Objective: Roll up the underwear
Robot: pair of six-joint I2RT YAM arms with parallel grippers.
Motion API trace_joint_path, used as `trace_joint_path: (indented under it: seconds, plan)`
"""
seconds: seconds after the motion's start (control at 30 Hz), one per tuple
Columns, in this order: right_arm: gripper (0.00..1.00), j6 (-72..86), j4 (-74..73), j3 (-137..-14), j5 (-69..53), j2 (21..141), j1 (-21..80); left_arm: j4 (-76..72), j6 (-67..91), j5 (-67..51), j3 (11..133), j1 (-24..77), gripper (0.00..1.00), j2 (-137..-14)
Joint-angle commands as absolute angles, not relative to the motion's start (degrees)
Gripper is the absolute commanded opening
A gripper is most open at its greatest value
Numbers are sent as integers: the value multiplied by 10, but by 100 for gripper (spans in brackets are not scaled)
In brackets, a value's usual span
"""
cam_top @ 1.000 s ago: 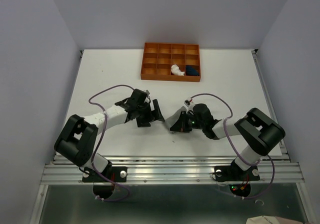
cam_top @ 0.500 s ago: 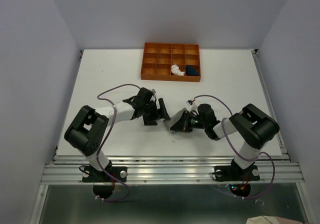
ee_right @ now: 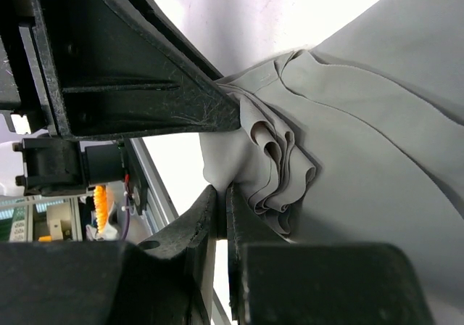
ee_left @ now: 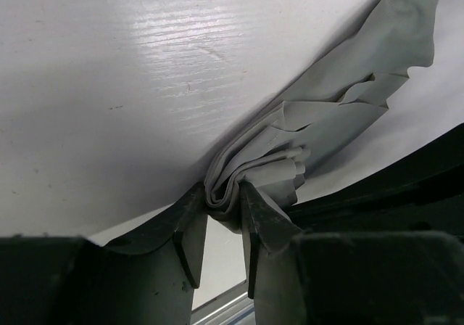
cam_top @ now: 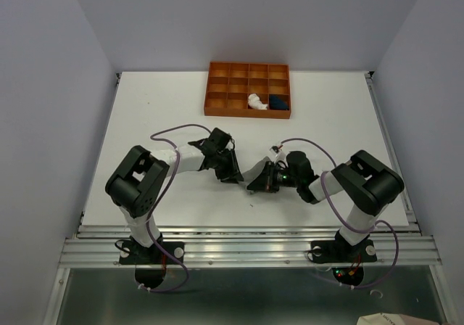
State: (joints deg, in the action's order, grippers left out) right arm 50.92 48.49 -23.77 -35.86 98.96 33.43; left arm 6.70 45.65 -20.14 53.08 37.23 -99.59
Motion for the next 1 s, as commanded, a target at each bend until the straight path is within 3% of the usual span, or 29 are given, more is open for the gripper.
trace_joint_path:
  seconds: [0.0, 0.03, 0.07, 0.1, 0.33, 0.5, 0.77, 0.97]
  plan:
    - [1, 487, 517, -236, -361, 984, 334, 108, 455, -192, 549, 382, 34, -1012]
    - [1, 484, 515, -236, -362, 985, 334, 111, 455, -192, 552, 382, 29, -1013]
    - [1, 474, 505, -238, -366, 986, 334, 119, 456, -192, 555, 382, 4, -1016]
    - [1, 467, 498, -241, -368, 984, 334, 124, 456, -190, 561, 382, 0, -1019]
    - [25, 329, 358, -280, -374, 912, 354, 266, 446, -143, 640, 386, 0, -1039]
    - [54, 241, 280, -295, -325, 836, 398, 388, 436, -133, 706, 392, 0, -1077]
    - [59, 131, 193, -318, -123, 776, 515, 533, 439, -116, 789, 394, 0, -1125]
    - [61, 84, 163, -343, -44, 778, 583, 598, 455, -98, 834, 396, 0, -1139]
